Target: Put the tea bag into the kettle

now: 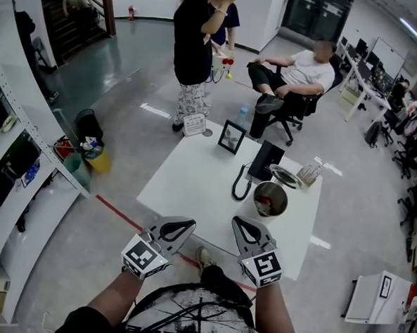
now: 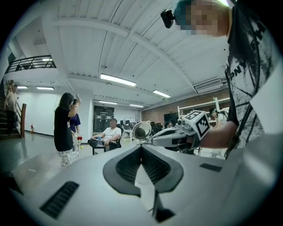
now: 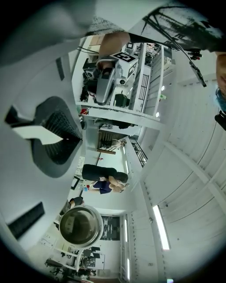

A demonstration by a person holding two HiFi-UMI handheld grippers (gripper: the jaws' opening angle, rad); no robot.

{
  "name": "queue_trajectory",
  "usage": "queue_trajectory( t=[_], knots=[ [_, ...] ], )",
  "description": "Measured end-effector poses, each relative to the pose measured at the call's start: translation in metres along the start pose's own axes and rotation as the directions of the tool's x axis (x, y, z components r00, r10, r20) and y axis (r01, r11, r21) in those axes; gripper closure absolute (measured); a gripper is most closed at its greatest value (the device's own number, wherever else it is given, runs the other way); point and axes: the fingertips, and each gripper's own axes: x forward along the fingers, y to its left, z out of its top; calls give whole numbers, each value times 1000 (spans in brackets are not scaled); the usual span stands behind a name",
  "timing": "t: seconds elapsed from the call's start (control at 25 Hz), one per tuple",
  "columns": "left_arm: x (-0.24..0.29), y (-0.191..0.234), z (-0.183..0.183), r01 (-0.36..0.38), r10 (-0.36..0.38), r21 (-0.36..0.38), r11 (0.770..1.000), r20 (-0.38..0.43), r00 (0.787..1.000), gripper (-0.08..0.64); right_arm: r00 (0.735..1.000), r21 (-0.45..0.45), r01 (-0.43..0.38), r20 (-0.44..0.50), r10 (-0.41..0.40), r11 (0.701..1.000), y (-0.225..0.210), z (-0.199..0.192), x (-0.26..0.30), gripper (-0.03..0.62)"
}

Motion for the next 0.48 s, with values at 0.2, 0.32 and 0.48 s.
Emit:
queue_trajectory(
  t=[0.2,0.32,0.48],
  knots=[
    [-10,3,2,-19,19,2,1000,7,1000,551,1000,-13,-9,-16,9,1000,6,-1,6,581],
    [-15,3,4,-25,25,7,1000,7,1000,552,1000,-20,-16,-18,15,1000,10,2,9,581],
    [-20,3,4,-34,33,9,999,8,999,552,1000,-31,-24,-12,24,999,14,5,10,582]
  ],
)
